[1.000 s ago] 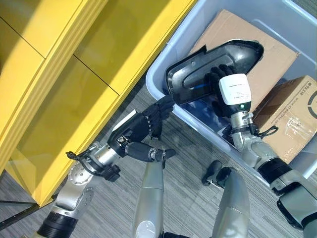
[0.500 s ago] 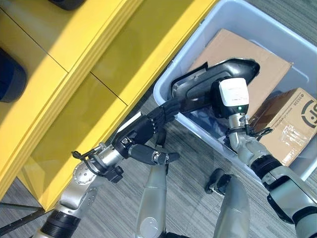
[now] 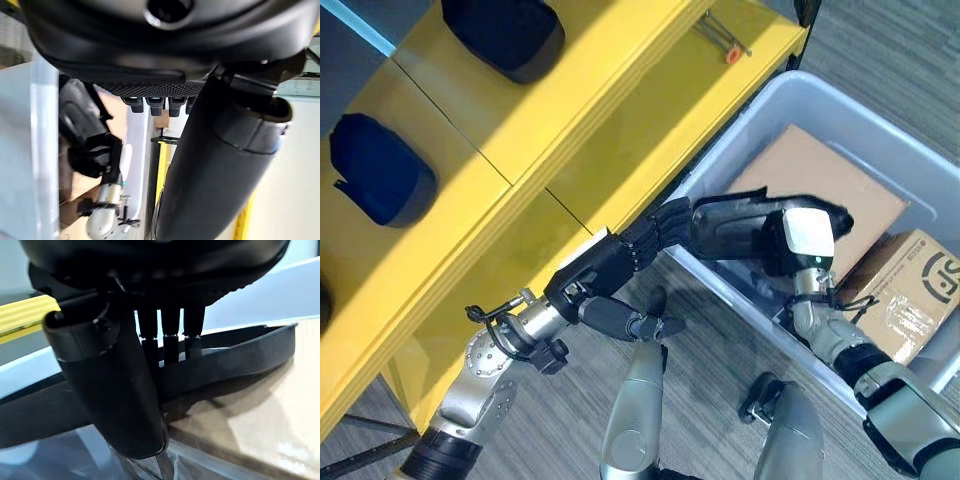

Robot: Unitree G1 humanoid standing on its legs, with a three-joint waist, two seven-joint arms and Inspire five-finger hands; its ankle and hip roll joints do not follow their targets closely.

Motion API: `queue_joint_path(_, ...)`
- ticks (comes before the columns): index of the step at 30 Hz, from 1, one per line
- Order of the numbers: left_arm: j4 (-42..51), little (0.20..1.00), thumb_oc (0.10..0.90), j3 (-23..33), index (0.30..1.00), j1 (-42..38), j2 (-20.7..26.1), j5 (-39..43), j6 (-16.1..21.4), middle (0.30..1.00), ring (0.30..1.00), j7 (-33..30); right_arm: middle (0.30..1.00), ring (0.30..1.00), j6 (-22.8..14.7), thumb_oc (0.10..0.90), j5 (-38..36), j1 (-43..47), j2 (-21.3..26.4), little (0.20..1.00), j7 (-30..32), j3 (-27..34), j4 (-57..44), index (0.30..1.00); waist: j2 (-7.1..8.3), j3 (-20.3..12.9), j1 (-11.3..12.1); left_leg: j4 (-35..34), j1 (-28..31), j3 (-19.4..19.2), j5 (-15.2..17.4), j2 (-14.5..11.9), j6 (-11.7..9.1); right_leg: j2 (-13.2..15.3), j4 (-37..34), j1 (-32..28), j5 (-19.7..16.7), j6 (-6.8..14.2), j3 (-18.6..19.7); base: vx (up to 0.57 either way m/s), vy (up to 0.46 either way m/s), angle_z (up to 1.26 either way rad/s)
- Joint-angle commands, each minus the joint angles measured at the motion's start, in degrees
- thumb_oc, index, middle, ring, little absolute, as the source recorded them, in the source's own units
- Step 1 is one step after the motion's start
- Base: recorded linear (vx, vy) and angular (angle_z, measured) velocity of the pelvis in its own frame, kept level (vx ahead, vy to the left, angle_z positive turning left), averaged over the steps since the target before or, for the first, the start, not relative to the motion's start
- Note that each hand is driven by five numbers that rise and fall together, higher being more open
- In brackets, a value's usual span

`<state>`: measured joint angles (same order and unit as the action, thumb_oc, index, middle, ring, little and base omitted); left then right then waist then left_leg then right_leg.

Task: Move parts from the plastic box to the shelf.

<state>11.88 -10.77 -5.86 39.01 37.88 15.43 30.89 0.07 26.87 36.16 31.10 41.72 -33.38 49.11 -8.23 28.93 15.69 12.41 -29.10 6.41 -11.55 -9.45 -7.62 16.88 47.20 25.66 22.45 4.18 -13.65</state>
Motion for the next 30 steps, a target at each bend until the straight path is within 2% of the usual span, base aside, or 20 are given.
queue_joint_path(1,6.3,1.0,0.9,4.3,1.0,-2.6,-3.0,3.9,6.5,1.0,1.0,2.2,0.3,0.3,1.3,0.4,-2.8,3.1,3.1,0.3,3.3,8.4,0.3,0.3,1.11,0.9,-0.9,-3.3,4.1,-5.4,1.4,3.1,3.3,-6.2,-4.6,-11.4,-0.4,-4.6,-4.9,0.01,0.064,0.03)
queue_joint_path(2,6.3,1.0,0.9,4.7,1.0,-2.5,-3.0,4.2,6.6,1.0,1.0,2.1,0.3,0.3,1.3,0.4,-2.6,2.3,3.4,0.3,3.1,8.9,-0.5,0.3,1.27,0.9,-1.2,-3.5,5.5,-5.3,1.5,3.0,3.3,-6.2,-5.6,-13.1,-0.7,-4.6,-4.9,0.07,0.099,0.05)
queue_joint_path(3,6.3,1.0,0.9,5.6,1.0,-2.0,-3.0,6.0,5.7,1.0,1.0,2.7,0.3,0.3,1.9,0.4,-1.9,0.4,3.8,0.3,2.2,9.6,-2.5,0.3,1.79,-0.7,-1.7,-4.1,7.5,-5.3,1.8,2.5,3.1,-6.4,-7.7,-15.5,-1.5,-4.6,-4.8,0.14,0.074,0.07)
queue_joint_path(7,6.3,1.0,0.9,6.9,1.0,-0.4,-4.1,8.3,5.3,1.0,1.0,3.1,0.3,0.3,2.2,0.4,-1.7,-4.0,4.8,0.3,0.6,11.4,-6.4,0.3,2.83,-3.6,-2.6,-5.9,10.7,-5.2,1.6,1.5,2.6,-6.8,-11.5,-19.9,-2.4,-4.5,-4.5,0.17,0.089,-0.04)
queue_joint_path(9,6.2,1.0,0.9,7.4,1.0,1.0,-6.2,8.5,4.0,1.0,1.0,3.9,0.3,0.3,-0.5,0.4,0.0,-8.0,5.4,0.3,-1.1,13.6,-8.9,0.3,3.8,-6.2,-3.3,-8.6,13.0,-5.3,0.3,0.3,1.9,-7.3,-14.7,-23.3,-3.2,-4.2,-4.2,0.2,0.073,-0.11)
queue_joint_path(11,6.0,1.0,0.9,7.5,1.0,1.4,-6.7,8.2,3.9,1.0,1.0,4.3,0.3,0.3,-0.7,0.4,0.3,-9.2,5.8,0.3,-1.8,14.1,-10.2,0.3,3.93,-7.1,-3.5,-9.6,13.3,-5.4,-0.6,-0.6,1.6,-7.7,-16.0,-24.3,-3.6,-4.0,-4.1,0.16,0.055,-0.11)
queue_joint_path(13,6.0,1.0,0.9,7.8,1.0,2.9,-7.5,7.4,2.8,1.0,1.0,4.7,0.3,0.3,-1.4,0.4,0.1,-11.9,6.7,0.3,-4.9,15.3,-13.2,0.3,4.53,-9.1,-4.1,-11.7,14.7,-6.1,-2.1,-2.1,0.8,-8.3,-18.2,-26.5,-4.0,-3.9,-4.0,0.21,0.069,-0.09)
queue_joint_path(16,5.9,1.0,0.9,7.4,1.0,3.3,-7.9,5.9,2.8,1.0,1.0,3.1,0.3,0.3,-0.2,0.4,0.8,-15.4,8.0,0.3,-9.4,16.6,-18.0,0.3,5.48,-11.5,-5.3,-13.3,16.8,-7.4,-2.8,-3.8,0.5,-8.7,-19.5,-28.3,-4.1,-3.7,-4.0,0.16,0.059,-0.13)
queue_joint_path(17,5.7,1.0,0.9,7.4,1.0,3.1,-8.2,5.1,2.3,1.0,1.0,2.3,0.3,0.3,-1.2,0.4,-0.4,-16.6,9.1,0.3,-13.5,17.8,-20.1,0.3,6.25,-12.6,-6.2,-13.4,17.9,-7.9,-2.6,-4.4,0.4,-8.9,-19.8,-28.8,-4.3,-3.7,-3.8,0.09,0.029,-0.1)
queue_joint_path(20,5.5,1.0,0.9,6.8,1.0,2.4,-8.3,1.7,2.4,1.0,1.0,0.8,0.3,0.3,-4.1,0.4,0.0,-16.4,10.1,0.3,-17.7,18.4,-22.1,0.3,7.02,-13.3,-6.7,-13.7,18.8,-8.2,-2.6,-5.0,0.2,-9.2,-20.5,-29.4,-4.8,-3.6,-3.7,0.05,0.003,-0.18)
queue_joint_path(23,5.6,1.0,0.9,7.3,1.0,2.5,-7.9,0.8,2.0,1.0,1.0,-0.5,0.3,0.3,-7.1,0.4,-4.0,-16.4,12.7,0.3,-28.2,19.1,-28.3,0.3,8.09,-13.9,-7.4,-14.0,19.8,-8.5,-2.6,-5.6,-0.1,-9.3,-21.4,-29.9,-5.3,-3.5,-3.5,0.01,-0.004,-0.05)
queue_joint_path(26,6.1,1.0,0.9,9.8,1.0,3.6,-7.4,-0.2,1.5,1.0,1.0,-0.7,0.3,0.3,-9.2,0.4,-8.3,-19.4,16.2,0.3,-42.8,20.3,-39.1,0.3,9.73,-14.6,-8.8,-14.2,21.2,-8.9,-2.5,-5.9,-0.3,-9.2,-21.8,-30.3,-5.5,-3.3,-3.0,0.02,-0.001,-0.04)
queue_joint_path(28,6.4,1.0,0.9,10.1,1.0,3.8,-7.1,-0.5,1.6,1.0,1.0,-0.8,0.3,0.3,-10.4,0.4,-11.7,-19.4,17.7,0.3,-49.5,20.3,-41.9,0.3,9.87,-15.0,-9.1,-14.3,21.3,-9.0,-2.5,-6.4,-0.3,-9.6,-22.4,-30.3,-6.0,-3.3,-2.9,0.0,0.0,-0.06)
queue_joint_path(29,6.2,1.0,0.9,10.3,1.0,3.9,-6.9,-0.9,2.0,1.0,1.0,-0.9,0.3,0.3,-10.2,0.4,-12.8,-20.0,18.9,0.3,-52.5,20.2,-45.0,0.3,10.07,-15.2,-9.3,-14.4,21.5,-9.1,-2.6,-6.5,-0.4,-9.6,-22.5,-30.4,-6.0,-3.2,-2.9,0.01,-0.004,-0.09)
queue_joint_path(30,6.3,1.0,0.9,9.8,1.0,2.9,-6.5,-1.4,2.1,1.0,1.0,-1.0,0.3,0.3,-9.0,0.4,-18.0,-19.1,21.1,0.3,-59.8,19.3,-48.8,0.3,10.54,-15.6,-9.6,-14.4,22.0,-9.1,-2.5,-6.7,-0.4,-9.8,-22.8,-30.6,-6.2,-3.3,-2.8,0.01,-0.012,-0.08)
